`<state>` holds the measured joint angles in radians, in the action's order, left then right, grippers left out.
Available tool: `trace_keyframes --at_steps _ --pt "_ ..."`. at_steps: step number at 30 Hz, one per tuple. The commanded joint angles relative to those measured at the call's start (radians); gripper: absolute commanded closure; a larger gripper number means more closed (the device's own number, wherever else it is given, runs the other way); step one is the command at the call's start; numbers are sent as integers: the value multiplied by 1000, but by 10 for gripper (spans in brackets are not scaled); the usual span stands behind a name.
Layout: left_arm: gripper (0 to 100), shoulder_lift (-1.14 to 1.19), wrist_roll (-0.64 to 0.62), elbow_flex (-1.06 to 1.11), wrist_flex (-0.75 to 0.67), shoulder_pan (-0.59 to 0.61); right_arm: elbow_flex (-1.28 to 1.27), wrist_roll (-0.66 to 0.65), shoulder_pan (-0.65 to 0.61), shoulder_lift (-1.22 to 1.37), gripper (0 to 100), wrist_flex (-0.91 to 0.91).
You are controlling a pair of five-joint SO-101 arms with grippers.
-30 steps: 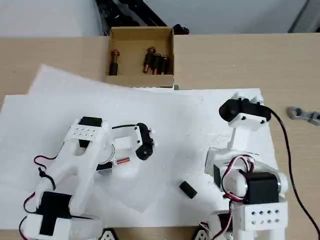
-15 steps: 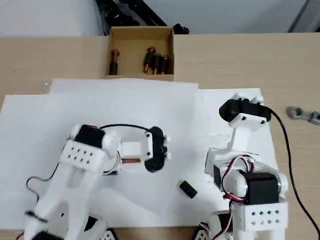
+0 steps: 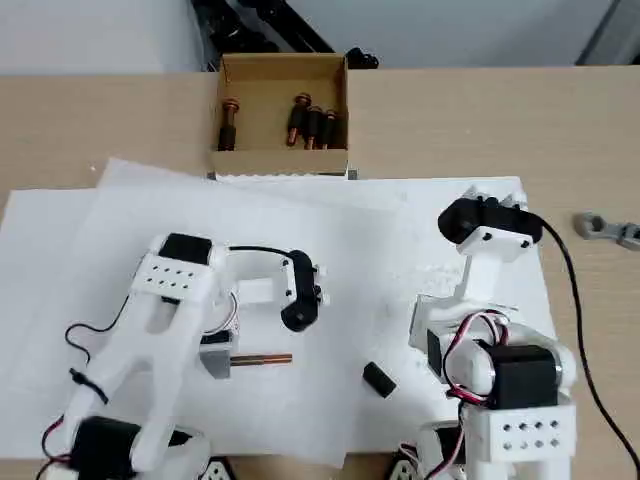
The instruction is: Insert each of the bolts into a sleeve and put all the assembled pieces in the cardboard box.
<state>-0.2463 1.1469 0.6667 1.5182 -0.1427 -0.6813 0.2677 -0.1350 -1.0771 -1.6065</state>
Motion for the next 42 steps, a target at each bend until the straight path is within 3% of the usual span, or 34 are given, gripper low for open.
trace_keyframes --at_steps 1,10,19,26,33,38,42 --pt "760 41 -5 -79 -28 5 3 11 -5 -12 873 -7" --pt "761 95 -40 -117 -61 -117 3 11 -7 -12 873 -7" --pt "762 158 -34 -117 -66 -63 3 11 -7 -12 873 -7" --pt "849 270 -35 -58 -170 -72 3 11 -7 -12 873 -7" --pt "894 278 -38 -59 -164 -84 3 11 -7 -12 873 -7" --pt "998 253 -38 -82 -124 -81 3 11 -7 -12 873 -7" --pt "995 158 -38 -122 -87 -78 3 11 -7 -12 873 -7"
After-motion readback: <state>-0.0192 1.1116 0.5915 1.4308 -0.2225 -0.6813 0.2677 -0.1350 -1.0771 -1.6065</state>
